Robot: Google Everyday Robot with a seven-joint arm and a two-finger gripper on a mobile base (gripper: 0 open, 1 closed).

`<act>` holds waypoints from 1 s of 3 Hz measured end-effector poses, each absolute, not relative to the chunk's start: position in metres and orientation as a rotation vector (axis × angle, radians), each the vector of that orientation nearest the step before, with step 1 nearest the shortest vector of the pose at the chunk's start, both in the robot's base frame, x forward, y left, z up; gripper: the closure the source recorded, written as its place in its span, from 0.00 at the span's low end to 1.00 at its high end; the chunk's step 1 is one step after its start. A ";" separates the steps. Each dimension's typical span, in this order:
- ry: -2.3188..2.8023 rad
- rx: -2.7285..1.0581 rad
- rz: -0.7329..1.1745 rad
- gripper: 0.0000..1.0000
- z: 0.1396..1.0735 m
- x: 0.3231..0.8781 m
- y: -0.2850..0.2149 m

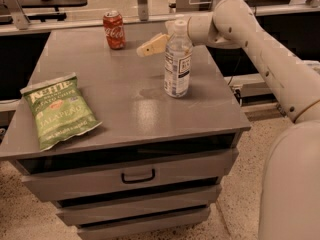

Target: Pick coke can

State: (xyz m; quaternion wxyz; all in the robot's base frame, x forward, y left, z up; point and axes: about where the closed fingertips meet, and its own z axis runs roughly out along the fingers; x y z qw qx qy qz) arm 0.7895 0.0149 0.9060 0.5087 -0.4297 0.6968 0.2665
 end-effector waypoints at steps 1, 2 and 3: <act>1.620 -1.005 0.659 0.00 0.900 0.800 0.020; 1.542 -1.013 0.678 0.00 0.881 0.825 0.037; 1.487 -0.998 0.698 0.00 0.868 0.854 0.050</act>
Offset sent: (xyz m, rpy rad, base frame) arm 0.0780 0.0339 -0.0396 0.1563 -0.1787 0.0578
